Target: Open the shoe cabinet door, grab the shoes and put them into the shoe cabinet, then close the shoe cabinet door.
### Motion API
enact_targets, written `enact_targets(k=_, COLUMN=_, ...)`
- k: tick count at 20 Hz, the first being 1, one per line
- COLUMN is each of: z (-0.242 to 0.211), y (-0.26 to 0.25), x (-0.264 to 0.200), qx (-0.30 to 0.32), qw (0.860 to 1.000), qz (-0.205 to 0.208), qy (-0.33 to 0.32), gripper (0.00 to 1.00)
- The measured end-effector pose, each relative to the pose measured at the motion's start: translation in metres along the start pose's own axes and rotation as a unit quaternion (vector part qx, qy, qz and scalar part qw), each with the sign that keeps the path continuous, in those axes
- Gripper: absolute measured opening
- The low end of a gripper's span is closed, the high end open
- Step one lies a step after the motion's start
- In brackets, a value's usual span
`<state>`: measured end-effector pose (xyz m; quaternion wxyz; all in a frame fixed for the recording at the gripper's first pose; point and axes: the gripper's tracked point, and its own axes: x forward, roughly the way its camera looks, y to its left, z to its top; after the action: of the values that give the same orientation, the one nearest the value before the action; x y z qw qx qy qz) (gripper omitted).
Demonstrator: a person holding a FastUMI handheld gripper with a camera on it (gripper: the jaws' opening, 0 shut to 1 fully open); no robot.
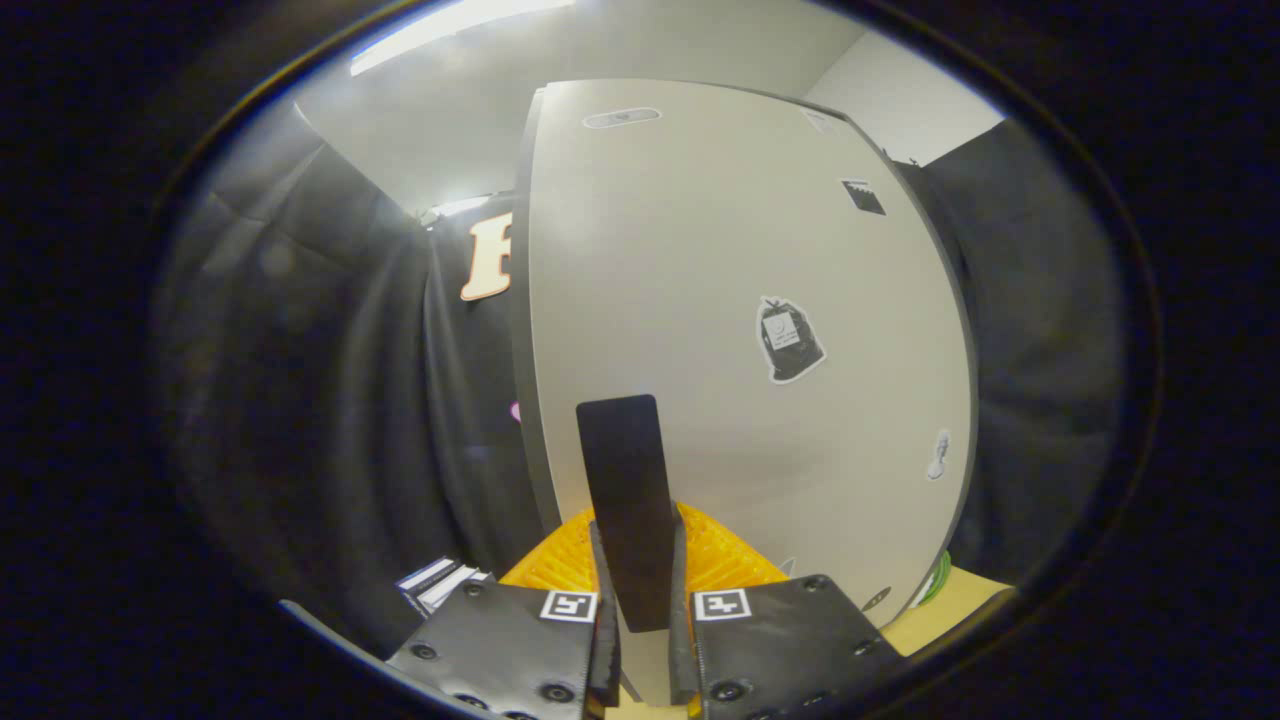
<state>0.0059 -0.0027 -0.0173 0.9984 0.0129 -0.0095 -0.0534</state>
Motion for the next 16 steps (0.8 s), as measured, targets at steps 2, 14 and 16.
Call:
enact_targets(k=2, z=0.002, y=-0.004, x=-0.010, qx=-0.002, qw=1.000, qz=-0.009, qy=-0.002, gripper=0.21)
enact_targets(k=14, z=0.012, y=-0.033, x=-0.066, qx=0.006, qw=1.000, qz=-0.028, qy=-0.001, gripper=0.20)
enact_targets(k=16, z=0.014, y=-0.038, x=-0.075, qx=0.006, qw=1.000, qz=-0.025, qy=0.001, gripper=0.20)
